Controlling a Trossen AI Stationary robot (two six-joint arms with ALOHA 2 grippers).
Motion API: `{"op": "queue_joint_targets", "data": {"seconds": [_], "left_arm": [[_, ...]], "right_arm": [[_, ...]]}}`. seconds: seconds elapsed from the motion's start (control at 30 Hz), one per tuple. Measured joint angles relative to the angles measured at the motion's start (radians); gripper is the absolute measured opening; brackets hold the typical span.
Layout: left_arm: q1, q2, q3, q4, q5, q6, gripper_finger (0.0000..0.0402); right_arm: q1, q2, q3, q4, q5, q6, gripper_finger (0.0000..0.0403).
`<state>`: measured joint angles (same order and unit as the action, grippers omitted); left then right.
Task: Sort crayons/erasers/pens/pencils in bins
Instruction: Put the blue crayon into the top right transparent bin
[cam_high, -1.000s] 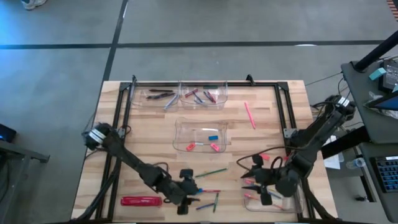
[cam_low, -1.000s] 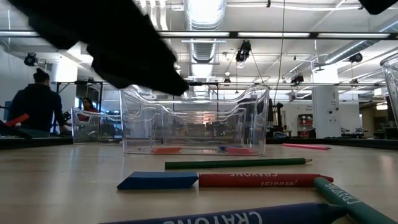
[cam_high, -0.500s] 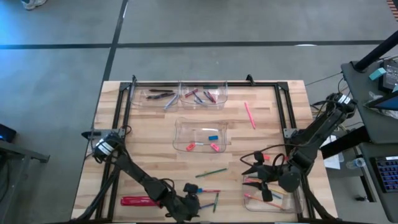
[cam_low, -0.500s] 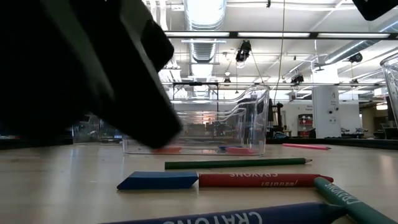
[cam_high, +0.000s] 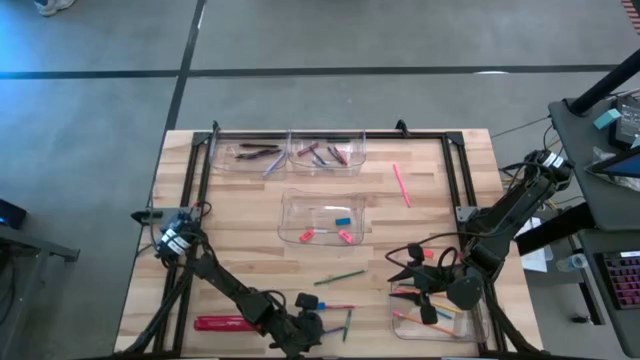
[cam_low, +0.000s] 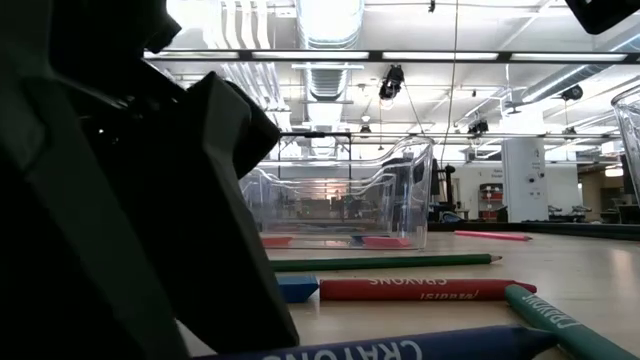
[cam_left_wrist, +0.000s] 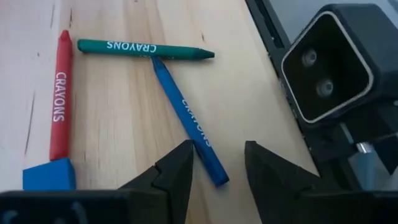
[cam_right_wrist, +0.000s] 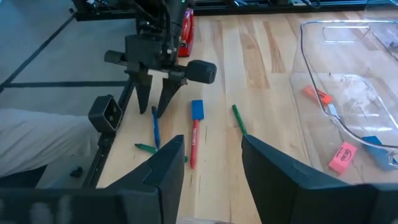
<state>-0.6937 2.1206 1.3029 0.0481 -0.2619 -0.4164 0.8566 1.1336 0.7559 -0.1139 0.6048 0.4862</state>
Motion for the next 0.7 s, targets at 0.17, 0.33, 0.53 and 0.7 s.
{"op": "queue_joint_targets", "data": {"seconds": [0.17,0.33,0.53,0.7], "left_arm": [[0.001,0.012,0.003,-0.008,-0.012,-0.038,0.0135],[0.006,0.012,0.004,-0.047,-0.024,-0.047,0.0107],[0.013,0.012,0.002,-0.057,-0.031,-0.049,0.0043],[0.022,0.01,0.001,-0.06,-0.025,-0.052,0.0009]], "right_arm": [[0.0,0.0,0.0,0.001,0.009,0.0,0.0147],[0.0,0.0,-0.002,0.001,0.027,0.0,0.0139],[0.0,0.0,-0.007,0.001,0.035,-0.007,0.0132],[0.0,0.0,-0.008,0.001,0.053,-0.013,0.0134]]}}
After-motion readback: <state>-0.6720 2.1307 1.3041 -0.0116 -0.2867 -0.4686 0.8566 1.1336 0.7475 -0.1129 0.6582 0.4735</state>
